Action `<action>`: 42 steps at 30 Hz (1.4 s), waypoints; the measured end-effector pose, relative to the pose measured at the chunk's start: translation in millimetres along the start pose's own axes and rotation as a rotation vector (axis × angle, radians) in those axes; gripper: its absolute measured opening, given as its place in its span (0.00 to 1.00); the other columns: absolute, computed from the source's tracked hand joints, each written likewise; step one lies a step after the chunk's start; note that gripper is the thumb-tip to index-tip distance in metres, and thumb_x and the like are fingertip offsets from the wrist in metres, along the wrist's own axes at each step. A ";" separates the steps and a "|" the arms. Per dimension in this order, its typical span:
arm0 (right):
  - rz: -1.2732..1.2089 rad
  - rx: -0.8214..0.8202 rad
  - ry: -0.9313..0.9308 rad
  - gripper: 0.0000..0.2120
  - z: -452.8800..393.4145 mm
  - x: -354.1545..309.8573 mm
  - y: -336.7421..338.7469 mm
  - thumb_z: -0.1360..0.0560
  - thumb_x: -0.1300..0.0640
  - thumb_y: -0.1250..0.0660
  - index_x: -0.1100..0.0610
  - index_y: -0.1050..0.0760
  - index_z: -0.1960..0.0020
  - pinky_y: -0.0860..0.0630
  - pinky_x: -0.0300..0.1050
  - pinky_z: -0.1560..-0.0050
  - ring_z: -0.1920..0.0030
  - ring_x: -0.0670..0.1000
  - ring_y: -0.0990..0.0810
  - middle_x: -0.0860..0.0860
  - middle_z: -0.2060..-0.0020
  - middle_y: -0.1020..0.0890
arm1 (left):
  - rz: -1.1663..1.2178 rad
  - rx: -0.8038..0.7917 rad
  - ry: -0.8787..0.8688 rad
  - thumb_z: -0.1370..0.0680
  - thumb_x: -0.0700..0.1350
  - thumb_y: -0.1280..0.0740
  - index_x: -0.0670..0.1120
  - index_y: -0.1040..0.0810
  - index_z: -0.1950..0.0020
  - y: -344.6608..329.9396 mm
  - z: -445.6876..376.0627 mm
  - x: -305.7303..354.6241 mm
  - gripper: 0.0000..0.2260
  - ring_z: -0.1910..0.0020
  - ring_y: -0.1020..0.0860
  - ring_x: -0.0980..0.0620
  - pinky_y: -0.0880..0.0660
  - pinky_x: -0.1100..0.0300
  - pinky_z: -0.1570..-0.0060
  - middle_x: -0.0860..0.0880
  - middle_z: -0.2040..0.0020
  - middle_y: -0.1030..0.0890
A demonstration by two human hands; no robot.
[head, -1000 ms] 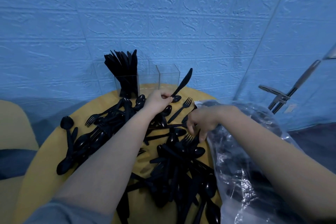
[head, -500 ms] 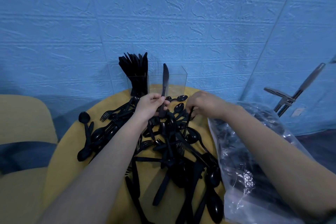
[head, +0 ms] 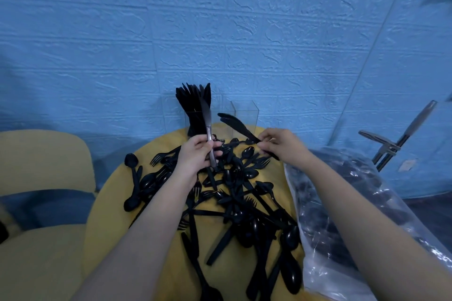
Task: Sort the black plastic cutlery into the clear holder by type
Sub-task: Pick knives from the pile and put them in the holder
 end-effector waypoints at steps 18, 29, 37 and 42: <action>-0.456 0.099 -0.109 0.03 60.7 -38.4 -50.6 0.26 0.59 0.30 0.55 0.20 0.57 0.27 0.31 0.61 0.63 0.40 0.20 0.48 0.63 0.17 | -0.013 -0.169 -0.080 0.20 0.40 0.37 0.45 0.25 0.45 -19.9 63.3 -11.7 0.05 0.58 0.16 0.46 0.19 0.55 0.59 0.42 0.56 0.16; -0.385 0.062 -0.128 0.05 83.8 -42.8 -37.7 0.25 0.60 0.32 0.60 0.19 0.52 0.30 0.28 0.68 0.70 0.39 0.23 0.48 0.67 0.20 | 0.060 -0.240 -0.065 0.20 0.41 0.38 0.44 0.25 0.38 -31.8 84.1 -16.8 0.11 0.58 0.16 0.47 0.19 0.56 0.59 0.44 0.57 0.16; -0.263 0.061 -0.111 0.04 89.8 -42.7 -39.1 0.24 0.59 0.32 0.58 0.22 0.57 0.29 0.30 0.67 0.72 0.39 0.23 0.47 0.71 0.22 | 0.138 -0.277 -0.052 0.19 0.42 0.39 0.49 0.25 0.37 -38.6 98.1 -20.6 0.11 0.60 0.17 0.54 0.20 0.62 0.60 0.48 0.56 0.16; 0.042 0.006 -0.013 0.08 84.8 -41.4 -31.8 0.25 0.53 0.32 0.58 0.19 0.53 0.29 0.34 0.57 0.62 0.42 0.24 0.49 0.62 0.19 | 0.254 -0.321 0.036 0.20 0.40 0.39 0.50 0.22 0.44 -41.9 103.2 -22.5 0.10 0.60 0.17 0.54 0.19 0.61 0.57 0.49 0.59 0.18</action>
Point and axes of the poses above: each hand's wrist, its own z-axis away from the middle knuckle, its own y-axis out of the back of the hand, x = y × z, the point moved 3 cm from there along -z, towards the middle knuckle
